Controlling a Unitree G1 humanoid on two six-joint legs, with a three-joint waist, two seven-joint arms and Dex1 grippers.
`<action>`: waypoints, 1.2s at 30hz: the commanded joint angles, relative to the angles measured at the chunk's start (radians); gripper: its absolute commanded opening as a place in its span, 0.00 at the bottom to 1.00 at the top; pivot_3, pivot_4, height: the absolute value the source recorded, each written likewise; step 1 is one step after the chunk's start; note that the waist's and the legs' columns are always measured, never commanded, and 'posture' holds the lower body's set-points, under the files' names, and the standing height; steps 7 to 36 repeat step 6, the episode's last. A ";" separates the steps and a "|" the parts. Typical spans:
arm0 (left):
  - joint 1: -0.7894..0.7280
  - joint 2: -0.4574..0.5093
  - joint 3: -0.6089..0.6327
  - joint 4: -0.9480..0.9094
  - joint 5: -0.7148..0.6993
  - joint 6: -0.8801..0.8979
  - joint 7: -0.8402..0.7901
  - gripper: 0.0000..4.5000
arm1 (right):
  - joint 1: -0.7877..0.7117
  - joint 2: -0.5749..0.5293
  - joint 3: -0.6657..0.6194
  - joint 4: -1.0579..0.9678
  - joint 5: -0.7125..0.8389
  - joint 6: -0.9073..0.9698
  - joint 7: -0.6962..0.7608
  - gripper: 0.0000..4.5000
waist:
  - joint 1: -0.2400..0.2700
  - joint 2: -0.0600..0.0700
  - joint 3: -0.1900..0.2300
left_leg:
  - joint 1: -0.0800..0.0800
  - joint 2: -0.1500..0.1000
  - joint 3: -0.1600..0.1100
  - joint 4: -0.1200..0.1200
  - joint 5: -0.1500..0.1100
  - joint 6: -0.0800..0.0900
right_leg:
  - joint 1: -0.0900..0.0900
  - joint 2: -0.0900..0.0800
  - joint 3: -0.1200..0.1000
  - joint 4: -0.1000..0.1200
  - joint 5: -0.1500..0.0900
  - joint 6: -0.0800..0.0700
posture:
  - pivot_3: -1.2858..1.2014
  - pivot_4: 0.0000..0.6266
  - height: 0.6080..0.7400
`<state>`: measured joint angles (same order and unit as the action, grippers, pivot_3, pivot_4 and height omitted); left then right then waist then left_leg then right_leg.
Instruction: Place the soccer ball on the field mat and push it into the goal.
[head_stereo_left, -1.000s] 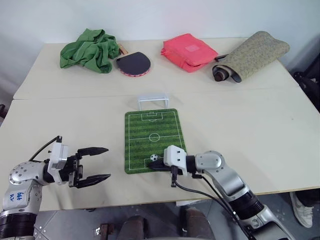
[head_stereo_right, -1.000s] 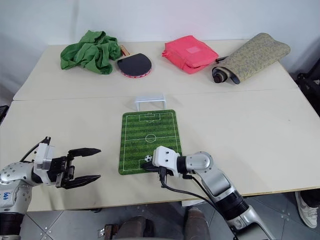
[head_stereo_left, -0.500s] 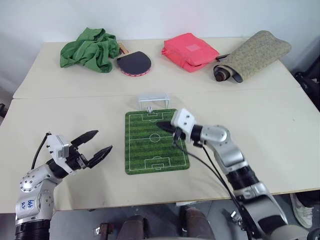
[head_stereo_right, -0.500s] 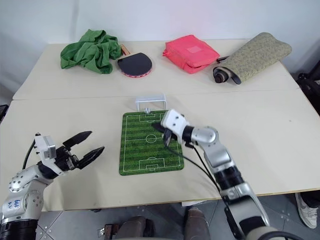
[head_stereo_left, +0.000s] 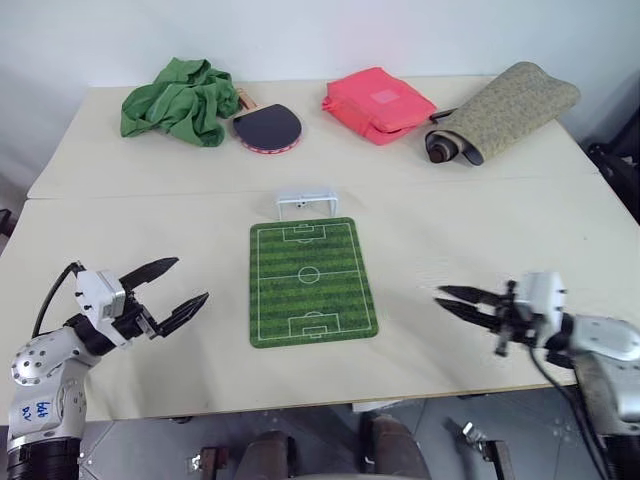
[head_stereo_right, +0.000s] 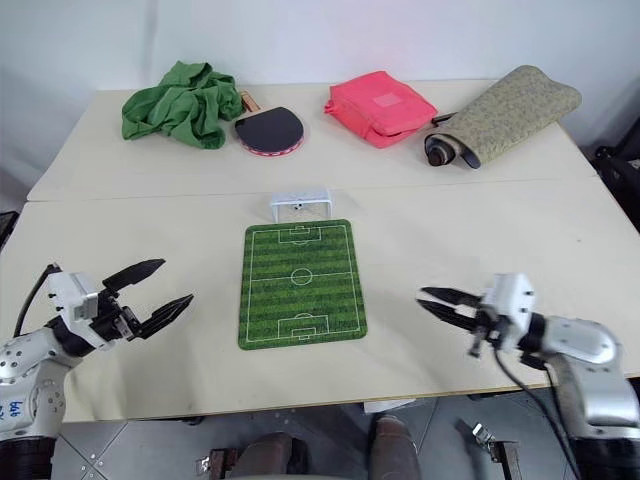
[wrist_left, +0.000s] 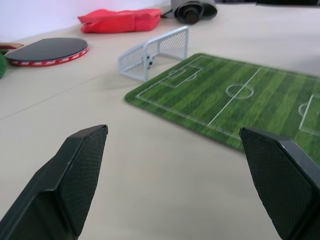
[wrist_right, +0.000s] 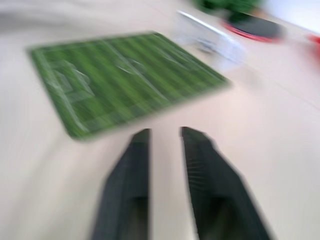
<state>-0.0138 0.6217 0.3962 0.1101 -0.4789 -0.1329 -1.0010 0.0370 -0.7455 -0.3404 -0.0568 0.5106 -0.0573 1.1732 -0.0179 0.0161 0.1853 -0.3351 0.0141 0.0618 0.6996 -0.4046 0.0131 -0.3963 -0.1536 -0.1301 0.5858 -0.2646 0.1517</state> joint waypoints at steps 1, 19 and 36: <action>0.015 0.018 0.033 0.004 0.013 -0.033 0.017 1.00 | 0.045 -0.018 -0.096 -0.013 0.034 -0.032 0.008 0.53 | 0.000 0.000 0.000 | 0.000 0.000 0.000 0.000 0.000 0.000 | 0.000 0.000 0.000 0.000 0.000 0.000 | 0.52 0.24 1.00; 0.032 0.030 0.034 0.001 0.014 -0.029 0.018 1.00 | 0.073 -0.012 -0.151 -0.040 0.048 -0.027 -0.026 0.90 | 0.000 0.000 0.000 | 0.000 0.000 0.000 0.000 0.000 0.000 | 0.000 0.000 0.001 0.000 0.000 0.000 | 0.52 0.24 1.00; 0.032 0.030 0.034 0.001 0.014 -0.029 0.018 1.00 | 0.073 -0.012 -0.151 -0.040 0.048 -0.027 -0.026 0.90 | 0.000 0.000 0.000 | 0.000 0.000 0.000 0.000 0.000 0.000 | 0.000 0.000 0.001 0.000 0.000 0.000 | 0.52 0.24 1.00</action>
